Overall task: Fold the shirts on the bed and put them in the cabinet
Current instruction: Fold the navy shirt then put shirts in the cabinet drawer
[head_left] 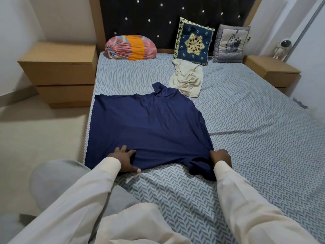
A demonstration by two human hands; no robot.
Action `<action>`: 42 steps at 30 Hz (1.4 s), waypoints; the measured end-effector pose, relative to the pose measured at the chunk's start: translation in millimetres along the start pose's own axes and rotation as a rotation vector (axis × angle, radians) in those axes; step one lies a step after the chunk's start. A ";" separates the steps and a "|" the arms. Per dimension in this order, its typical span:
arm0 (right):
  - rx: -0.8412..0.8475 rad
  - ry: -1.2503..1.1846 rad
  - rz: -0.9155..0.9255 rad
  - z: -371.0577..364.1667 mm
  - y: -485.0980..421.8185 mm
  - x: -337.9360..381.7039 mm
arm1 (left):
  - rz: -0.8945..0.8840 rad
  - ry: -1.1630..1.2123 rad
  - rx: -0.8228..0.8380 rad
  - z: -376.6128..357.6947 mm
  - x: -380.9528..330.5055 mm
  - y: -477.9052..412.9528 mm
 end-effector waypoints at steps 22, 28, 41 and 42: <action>0.278 0.368 1.120 -206.9 67.9 321.9 | 0.262 0.156 -0.294 48.0 102.5 -161.5; 0.260 0.365 1.121 -248.6 48.6 395.0 | 0.317 0.135 -0.359 74.2 153.2 -222.0; 0.252 0.480 1.129 -301.1 13.5 478.6 | 0.422 0.061 -0.433 121.1 221.2 -318.6; 0.253 0.489 1.128 -303.5 13.2 480.5 | 0.445 0.047 -0.420 122.5 223.7 -320.4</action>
Point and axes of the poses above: each hand's wrist, its own y-axis away from the middle knuckle, its own z-axis out of the back of the hand, x = y × z, the point moved 8 cm from there along -y, towards the middle knuckle, and after that the axes turned 12 degrees about -x, right-handed, at the moved point
